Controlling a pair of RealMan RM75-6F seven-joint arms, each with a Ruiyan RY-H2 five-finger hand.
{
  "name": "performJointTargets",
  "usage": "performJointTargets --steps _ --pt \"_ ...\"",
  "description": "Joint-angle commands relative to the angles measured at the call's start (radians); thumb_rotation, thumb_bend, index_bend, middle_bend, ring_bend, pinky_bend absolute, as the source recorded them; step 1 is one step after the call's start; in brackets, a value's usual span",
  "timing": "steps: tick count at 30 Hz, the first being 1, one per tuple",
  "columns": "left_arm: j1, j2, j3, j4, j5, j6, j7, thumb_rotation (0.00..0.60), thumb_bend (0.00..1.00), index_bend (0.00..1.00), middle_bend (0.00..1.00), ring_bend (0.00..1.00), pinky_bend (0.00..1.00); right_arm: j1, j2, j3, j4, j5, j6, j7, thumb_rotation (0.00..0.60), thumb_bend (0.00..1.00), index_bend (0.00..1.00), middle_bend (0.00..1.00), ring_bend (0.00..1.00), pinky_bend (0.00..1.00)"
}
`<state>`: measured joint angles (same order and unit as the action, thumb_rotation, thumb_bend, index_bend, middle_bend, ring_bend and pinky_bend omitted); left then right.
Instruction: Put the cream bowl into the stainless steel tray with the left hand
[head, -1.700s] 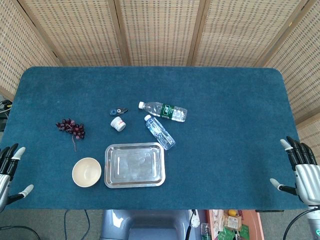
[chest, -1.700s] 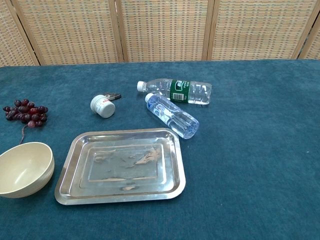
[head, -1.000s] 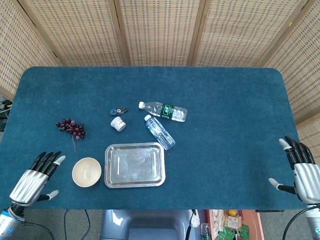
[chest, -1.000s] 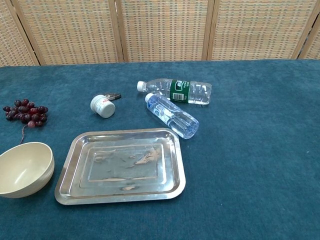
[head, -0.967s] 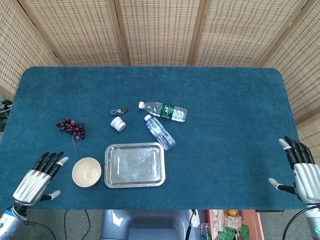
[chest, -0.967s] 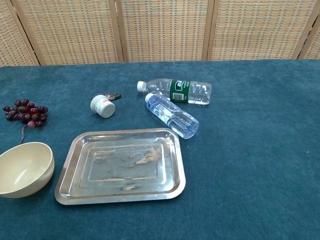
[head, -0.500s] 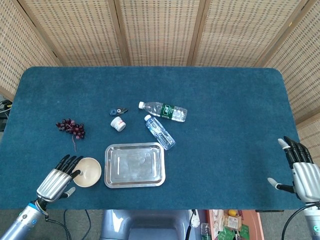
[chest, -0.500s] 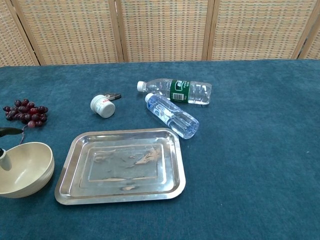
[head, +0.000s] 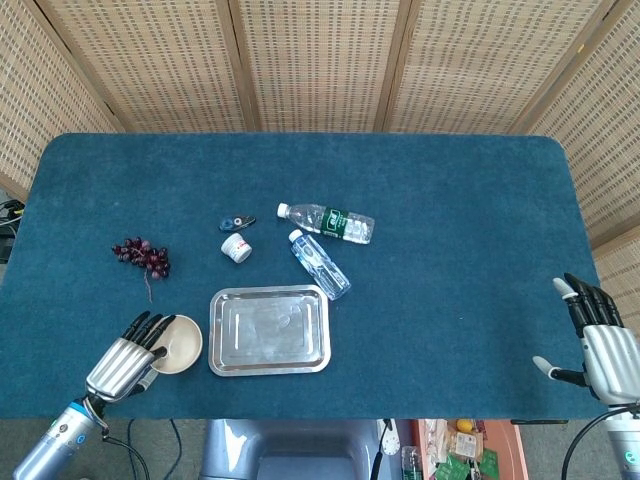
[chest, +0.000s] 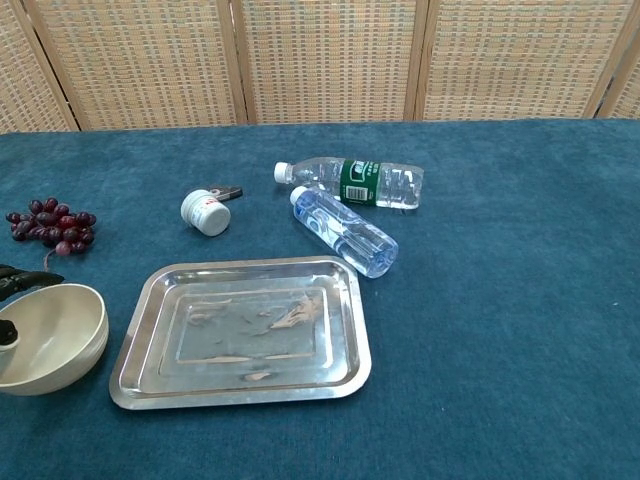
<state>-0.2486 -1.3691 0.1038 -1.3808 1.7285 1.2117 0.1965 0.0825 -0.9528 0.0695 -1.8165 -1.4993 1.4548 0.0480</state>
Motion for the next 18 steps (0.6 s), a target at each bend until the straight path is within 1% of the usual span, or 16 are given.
performJointTargets --steps 1,5,9,11,14,18 --pt "-0.001 0.005 -0.001 -0.004 -0.002 0.011 -0.008 0.6 0.44 0.63 0.0 0.0 0.0 0.0 0.001 -0.001 -0.001 -0.001 -0.001 0.002 0.6 0.0 0.0 0.0 0.0 0.0" --pt "-0.008 0.038 -0.023 -0.049 0.008 0.069 -0.04 0.6 0.44 0.64 0.0 0.0 0.0 0.0 0.003 -0.001 0.0 -0.002 0.0 0.011 0.6 0.0 0.0 0.0 0.0 0.0" --pt "-0.031 0.078 -0.048 -0.123 0.016 0.087 -0.03 0.6 0.44 0.64 0.0 0.0 0.0 0.001 0.005 -0.001 0.0 0.001 -0.002 0.016 0.6 0.0 0.0 0.0 0.0 0.0" --pt "-0.054 0.099 -0.069 -0.179 0.012 0.079 -0.024 0.6 0.44 0.64 0.0 0.0 0.0 0.001 0.005 0.0 -0.001 0.001 -0.003 0.014 0.6 0.0 0.0 0.0 0.0 0.0" --pt "-0.091 0.11 -0.089 -0.227 0.016 0.052 -0.023 0.6 0.46 0.64 0.0 0.0 0.0 0.002 0.005 0.0 -0.001 0.001 -0.003 0.013 0.6 0.0 0.0 0.0 0.0 0.0" --pt "-0.163 0.079 -0.119 -0.26 0.018 -0.027 0.022 0.6 0.46 0.65 0.0 0.0 0.0 0.003 0.004 0.0 -0.002 0.0 -0.004 0.011 0.6 0.0 0.0 0.0 0.0 0.0"
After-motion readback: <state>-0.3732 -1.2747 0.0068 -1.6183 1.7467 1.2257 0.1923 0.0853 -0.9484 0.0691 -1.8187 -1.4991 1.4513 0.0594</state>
